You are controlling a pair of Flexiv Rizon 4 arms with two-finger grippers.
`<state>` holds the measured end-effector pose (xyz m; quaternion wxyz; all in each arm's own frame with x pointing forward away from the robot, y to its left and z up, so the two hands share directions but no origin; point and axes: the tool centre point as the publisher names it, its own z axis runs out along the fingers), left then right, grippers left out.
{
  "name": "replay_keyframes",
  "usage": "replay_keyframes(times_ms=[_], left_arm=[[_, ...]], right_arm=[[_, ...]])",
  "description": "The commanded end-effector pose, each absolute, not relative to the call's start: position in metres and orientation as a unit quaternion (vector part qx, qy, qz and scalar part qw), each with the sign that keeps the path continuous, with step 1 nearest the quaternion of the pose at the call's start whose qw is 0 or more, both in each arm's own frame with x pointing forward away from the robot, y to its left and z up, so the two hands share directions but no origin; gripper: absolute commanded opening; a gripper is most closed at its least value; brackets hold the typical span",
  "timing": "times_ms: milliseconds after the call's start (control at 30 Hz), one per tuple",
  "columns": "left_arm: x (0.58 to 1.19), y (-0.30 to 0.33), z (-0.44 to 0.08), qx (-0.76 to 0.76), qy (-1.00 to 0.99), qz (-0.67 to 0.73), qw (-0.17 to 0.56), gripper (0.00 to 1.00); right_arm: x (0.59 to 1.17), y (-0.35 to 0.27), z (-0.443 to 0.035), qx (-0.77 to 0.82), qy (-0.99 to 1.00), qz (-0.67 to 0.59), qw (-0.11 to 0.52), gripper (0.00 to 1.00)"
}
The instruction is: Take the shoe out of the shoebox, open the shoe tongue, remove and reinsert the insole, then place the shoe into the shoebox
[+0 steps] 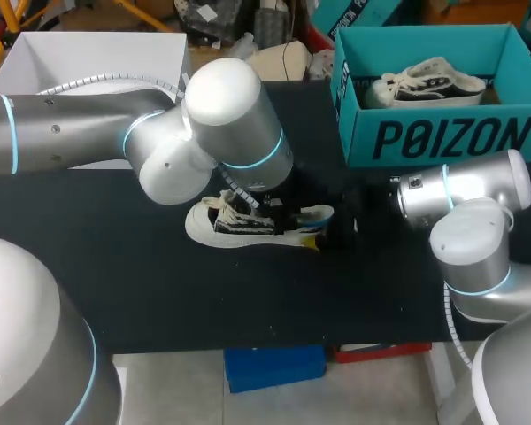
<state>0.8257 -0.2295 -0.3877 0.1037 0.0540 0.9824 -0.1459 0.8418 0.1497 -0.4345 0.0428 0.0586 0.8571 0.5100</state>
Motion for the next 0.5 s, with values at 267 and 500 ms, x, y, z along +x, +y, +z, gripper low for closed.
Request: replay_keyframes(times_ms=[267, 500], left_arm=[[0.8303, -0.2451, -0.3946, 0.054, 0.980, -0.149, 0.120, 0.22], [0.8300, -0.2470, -0.3936, 0.039, 0.978, -0.146, 0.141, 0.23]], right_arm=[[0.8414, 0.1497, -0.4341, 0.059, 0.858, 0.509, 0.042, 0.00], [0.8414, 0.1497, -0.4341, 0.059, 0.858, 0.509, 0.042, 0.00]])
